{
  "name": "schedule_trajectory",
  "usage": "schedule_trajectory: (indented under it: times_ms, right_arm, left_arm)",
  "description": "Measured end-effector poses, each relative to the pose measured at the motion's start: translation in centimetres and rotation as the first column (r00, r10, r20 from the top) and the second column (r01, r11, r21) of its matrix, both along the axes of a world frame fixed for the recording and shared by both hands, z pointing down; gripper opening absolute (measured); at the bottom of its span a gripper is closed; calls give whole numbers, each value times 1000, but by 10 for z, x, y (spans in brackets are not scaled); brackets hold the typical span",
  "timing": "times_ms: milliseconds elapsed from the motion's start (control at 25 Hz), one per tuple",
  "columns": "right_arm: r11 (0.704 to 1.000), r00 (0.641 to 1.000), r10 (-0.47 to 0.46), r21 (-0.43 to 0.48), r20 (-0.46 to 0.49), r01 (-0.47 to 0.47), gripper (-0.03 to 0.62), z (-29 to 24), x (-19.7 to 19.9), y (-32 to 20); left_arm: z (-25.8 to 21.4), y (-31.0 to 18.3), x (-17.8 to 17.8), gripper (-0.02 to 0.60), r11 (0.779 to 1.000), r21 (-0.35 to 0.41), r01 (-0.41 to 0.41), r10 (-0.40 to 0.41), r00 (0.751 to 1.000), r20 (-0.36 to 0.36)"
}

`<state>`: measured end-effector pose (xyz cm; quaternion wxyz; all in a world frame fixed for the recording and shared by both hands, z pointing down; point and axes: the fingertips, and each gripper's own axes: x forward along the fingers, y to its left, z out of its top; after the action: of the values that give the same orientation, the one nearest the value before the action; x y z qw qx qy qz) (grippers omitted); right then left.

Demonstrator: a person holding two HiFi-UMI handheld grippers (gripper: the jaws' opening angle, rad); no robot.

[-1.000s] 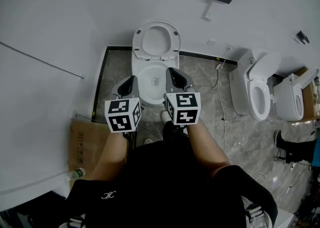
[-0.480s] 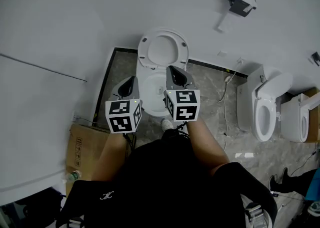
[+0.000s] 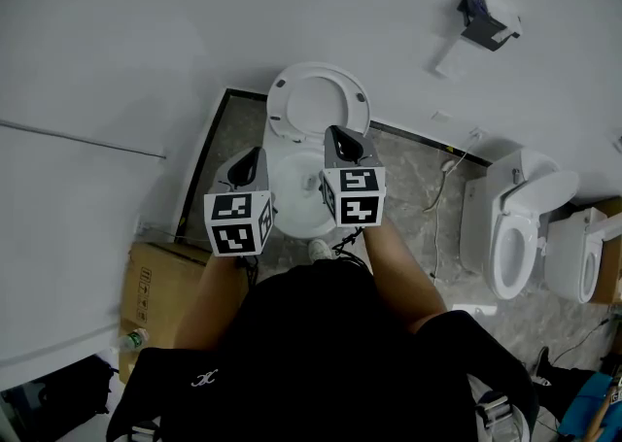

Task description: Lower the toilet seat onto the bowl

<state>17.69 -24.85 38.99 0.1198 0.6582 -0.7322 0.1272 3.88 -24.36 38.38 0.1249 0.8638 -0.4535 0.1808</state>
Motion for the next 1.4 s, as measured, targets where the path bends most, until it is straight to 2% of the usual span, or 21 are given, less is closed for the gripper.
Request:
schedule_trajectory:
  times_ms: [440,680,800,920,1240,1320,1400]
  right_arm:
    - [992,982,-110,-77,-153,100,11,40,35,-68]
    - [979,940,-197,-114,-278,171,22,57,47,-113]
    - [964,898,-262,-143,-353,225,34,68,49,-136]
    - [946,838,-323,-181,-440,270,44,80,51,-161]
    - [915,669,-404,-291,-624,281,75,120,62,-226]
    - [909,642,-416,-314,-644,274,77,129,64,-238]
    - [910,633,-414,-324,-655,260,78,135,66,-248]
  left_arm:
    - [23,-34,9,8,992,-52,111,-111,994,7]
    - [36,-39,-2,9,982,-74,173,-173,985,15]
    - [41,-39,-10,8,975,-86,207,-206,978,18]
    - [45,-39,-15,9,967,-95,238,-237,971,22]
    - [49,-43,-36,9,946,-104,308,-305,951,48]
    - [50,-43,-40,9,941,-105,323,-319,946,54]
    - [52,-43,-45,9,935,-108,337,-332,942,57]
